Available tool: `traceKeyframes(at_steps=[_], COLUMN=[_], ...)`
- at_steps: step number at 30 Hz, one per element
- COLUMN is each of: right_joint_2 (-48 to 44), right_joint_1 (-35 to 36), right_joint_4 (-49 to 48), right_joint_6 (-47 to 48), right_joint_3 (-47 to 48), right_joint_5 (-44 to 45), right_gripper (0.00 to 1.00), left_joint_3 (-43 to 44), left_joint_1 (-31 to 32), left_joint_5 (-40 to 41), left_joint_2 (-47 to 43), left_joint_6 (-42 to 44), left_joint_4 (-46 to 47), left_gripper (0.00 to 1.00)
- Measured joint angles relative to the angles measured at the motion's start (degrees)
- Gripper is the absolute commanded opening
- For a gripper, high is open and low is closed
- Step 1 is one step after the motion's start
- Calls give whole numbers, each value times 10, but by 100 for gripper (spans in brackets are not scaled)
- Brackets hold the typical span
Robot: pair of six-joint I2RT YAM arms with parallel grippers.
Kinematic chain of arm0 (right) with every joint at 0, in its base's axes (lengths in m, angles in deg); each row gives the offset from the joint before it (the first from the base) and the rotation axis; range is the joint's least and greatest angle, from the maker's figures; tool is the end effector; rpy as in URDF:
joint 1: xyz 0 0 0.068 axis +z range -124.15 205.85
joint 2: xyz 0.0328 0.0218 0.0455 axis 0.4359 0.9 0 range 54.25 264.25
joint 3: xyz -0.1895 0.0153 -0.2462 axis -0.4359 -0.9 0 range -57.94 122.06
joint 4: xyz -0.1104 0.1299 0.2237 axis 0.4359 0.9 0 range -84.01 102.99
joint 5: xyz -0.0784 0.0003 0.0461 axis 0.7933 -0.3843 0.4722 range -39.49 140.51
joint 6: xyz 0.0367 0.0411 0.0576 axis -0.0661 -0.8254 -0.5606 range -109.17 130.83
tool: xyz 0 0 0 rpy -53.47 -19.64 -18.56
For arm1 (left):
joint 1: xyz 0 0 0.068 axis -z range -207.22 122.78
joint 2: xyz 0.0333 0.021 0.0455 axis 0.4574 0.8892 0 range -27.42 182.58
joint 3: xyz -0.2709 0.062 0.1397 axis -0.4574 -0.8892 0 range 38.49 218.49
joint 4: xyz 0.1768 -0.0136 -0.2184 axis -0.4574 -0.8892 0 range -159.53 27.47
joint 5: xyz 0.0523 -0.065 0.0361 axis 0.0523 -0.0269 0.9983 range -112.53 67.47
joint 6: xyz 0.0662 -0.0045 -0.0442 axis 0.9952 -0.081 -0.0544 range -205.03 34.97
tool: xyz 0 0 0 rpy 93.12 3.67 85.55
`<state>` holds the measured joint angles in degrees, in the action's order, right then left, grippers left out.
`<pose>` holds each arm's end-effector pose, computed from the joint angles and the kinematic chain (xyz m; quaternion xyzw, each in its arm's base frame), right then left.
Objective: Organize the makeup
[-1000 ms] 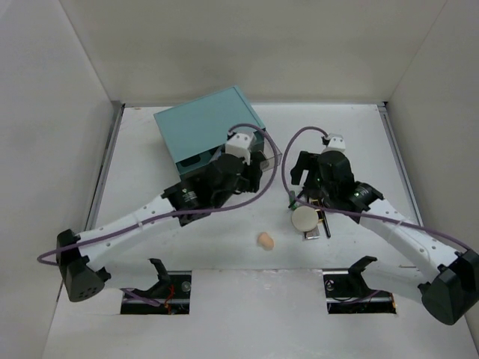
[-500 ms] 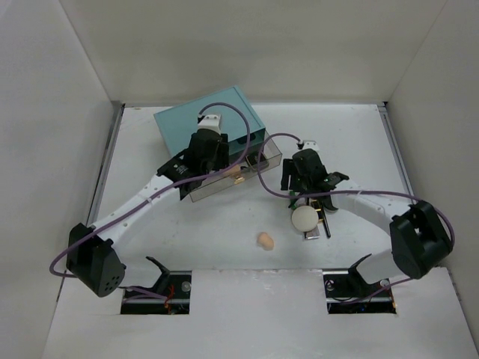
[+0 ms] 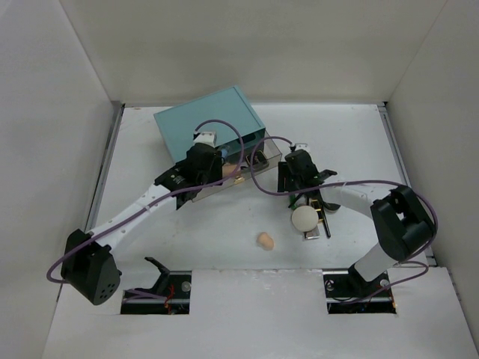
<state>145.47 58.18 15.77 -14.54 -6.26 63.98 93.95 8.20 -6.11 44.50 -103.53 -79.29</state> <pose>0.3141 0.1799 0.1869 -0.0160 0.9319 0.0702 0.3554 0.2680 -0.1668 0.3075 0.0609 0.8712 -0.1013 0.4764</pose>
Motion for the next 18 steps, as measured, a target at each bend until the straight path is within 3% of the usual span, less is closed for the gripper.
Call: traceKeyframes(at_steps=[8,14,18], right_joint_2=[3,16,16], right_joint_1=[0,0,0], right_joint_4=[0,0,-1], right_joint_6=[-13,-30,-39], right_joint_3=[-14,-18,-23], right_joint_5=[0,0,0], right_gripper=[68,65,58], left_joint_3=[-14,-14,-12], left_joint_1=[-7,-11,-12], left_joint_5=[-8,-9,-10], left_joint_2=[-15,-15,-15], left_joint_6=[-7,-8,-6], left_joint_4=[-3,-2,-1], left_gripper=[59,65,84])
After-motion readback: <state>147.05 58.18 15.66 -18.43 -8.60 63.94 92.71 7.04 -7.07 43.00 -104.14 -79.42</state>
